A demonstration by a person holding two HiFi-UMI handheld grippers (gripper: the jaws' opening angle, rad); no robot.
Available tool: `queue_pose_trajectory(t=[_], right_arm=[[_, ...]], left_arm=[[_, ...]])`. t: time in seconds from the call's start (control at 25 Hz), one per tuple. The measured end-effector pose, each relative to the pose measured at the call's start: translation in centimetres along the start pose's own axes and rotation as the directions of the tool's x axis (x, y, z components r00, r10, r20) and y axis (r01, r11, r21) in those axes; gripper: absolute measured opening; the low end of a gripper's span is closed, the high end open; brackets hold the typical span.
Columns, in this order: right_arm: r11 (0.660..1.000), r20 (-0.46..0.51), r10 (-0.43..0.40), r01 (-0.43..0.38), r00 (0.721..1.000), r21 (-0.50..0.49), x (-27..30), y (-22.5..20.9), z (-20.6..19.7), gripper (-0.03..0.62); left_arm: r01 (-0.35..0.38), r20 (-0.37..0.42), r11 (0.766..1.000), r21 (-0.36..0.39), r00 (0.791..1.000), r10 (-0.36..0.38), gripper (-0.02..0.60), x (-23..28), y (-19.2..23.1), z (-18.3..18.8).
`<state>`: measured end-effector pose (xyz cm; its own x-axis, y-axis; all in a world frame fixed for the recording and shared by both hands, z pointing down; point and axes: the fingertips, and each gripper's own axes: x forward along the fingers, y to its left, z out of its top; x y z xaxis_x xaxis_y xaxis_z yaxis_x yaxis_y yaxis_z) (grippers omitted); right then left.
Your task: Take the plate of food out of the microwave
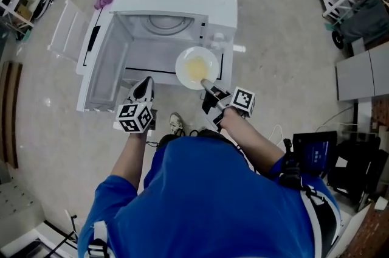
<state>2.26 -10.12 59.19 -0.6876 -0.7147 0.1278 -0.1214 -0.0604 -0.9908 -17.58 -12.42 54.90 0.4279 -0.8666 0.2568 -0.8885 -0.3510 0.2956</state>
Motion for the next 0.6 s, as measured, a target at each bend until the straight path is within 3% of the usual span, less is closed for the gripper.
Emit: queue_pose_trajectory(t=[0.32, 0.6], right_arm=[[1.0, -0.021, 0.015, -0.015, 1.0, 0.0, -2.4, 0.9, -1.4, 0.018], [1.0, -0.014, 0.018, -0.018, 1.0, -0.019, -2.5, 1.8, -1.5, 0.018]], left_arm=[[-0.044, 0.039, 0.997, -0.069, 0.998, 0.047, 0.011, -4.6, -0.9, 0.1], [-0.034, 0.067, 0.994, -0.1, 0.997, 0.041, 0.011, -5.2, -0.1, 1.5]])
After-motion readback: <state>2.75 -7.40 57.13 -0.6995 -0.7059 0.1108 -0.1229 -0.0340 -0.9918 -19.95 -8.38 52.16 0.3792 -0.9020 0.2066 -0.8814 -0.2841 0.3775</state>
